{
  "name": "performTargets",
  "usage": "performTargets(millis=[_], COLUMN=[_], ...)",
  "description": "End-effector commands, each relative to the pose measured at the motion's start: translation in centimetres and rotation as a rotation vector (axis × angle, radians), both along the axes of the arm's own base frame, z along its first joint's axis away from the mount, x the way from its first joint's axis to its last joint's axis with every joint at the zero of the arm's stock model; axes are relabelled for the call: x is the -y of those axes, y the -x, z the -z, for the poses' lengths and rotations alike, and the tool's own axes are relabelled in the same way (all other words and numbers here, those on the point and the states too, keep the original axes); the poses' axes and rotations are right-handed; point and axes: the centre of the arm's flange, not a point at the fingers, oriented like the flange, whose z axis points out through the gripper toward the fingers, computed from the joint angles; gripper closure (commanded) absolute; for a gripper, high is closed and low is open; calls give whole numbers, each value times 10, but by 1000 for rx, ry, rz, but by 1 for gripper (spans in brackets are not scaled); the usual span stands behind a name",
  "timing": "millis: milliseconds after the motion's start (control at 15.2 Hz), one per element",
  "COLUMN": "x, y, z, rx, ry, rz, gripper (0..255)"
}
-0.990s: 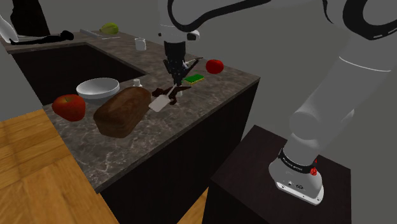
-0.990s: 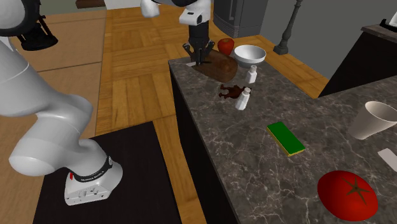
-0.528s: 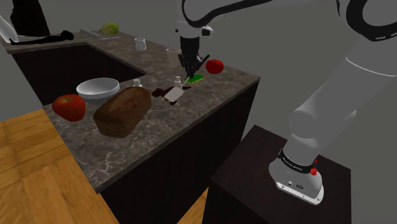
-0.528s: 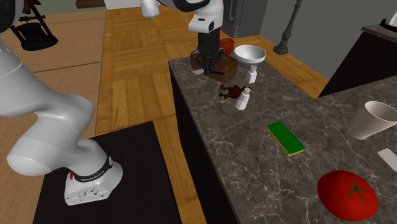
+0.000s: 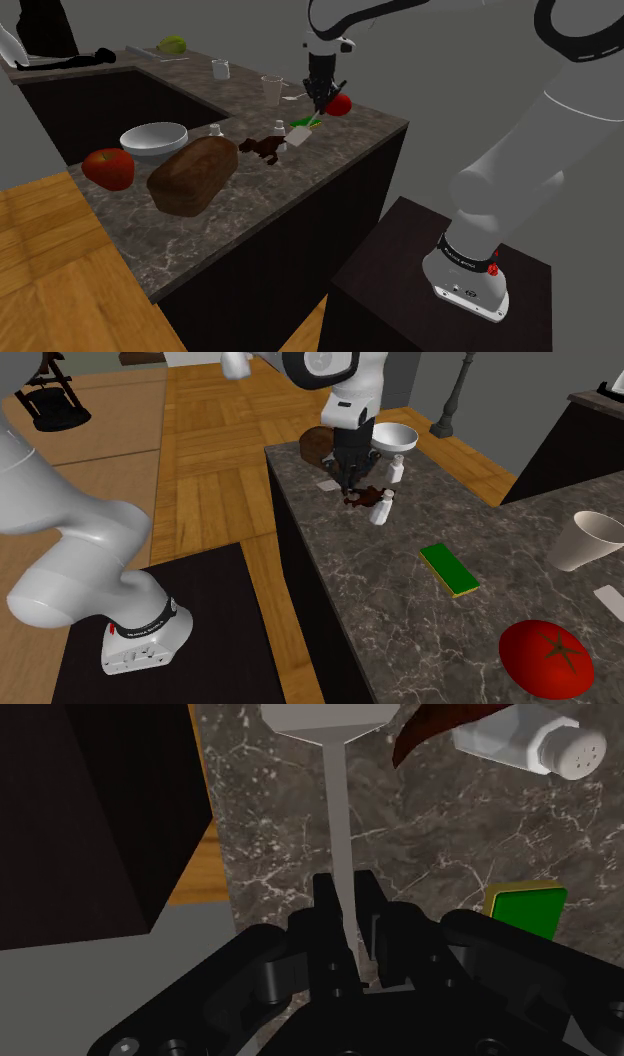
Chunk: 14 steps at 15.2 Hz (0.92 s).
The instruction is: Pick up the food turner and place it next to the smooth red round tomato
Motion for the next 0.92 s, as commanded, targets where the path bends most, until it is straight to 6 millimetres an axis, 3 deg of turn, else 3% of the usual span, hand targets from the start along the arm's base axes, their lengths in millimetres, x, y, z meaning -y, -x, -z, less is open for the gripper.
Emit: performTargets(millis=[0, 858], x=[26, 198], y=[1, -5], z=[0, 0], rx=[0, 0], ry=[0, 0], rz=[-2, -2], gripper=[255, 255])
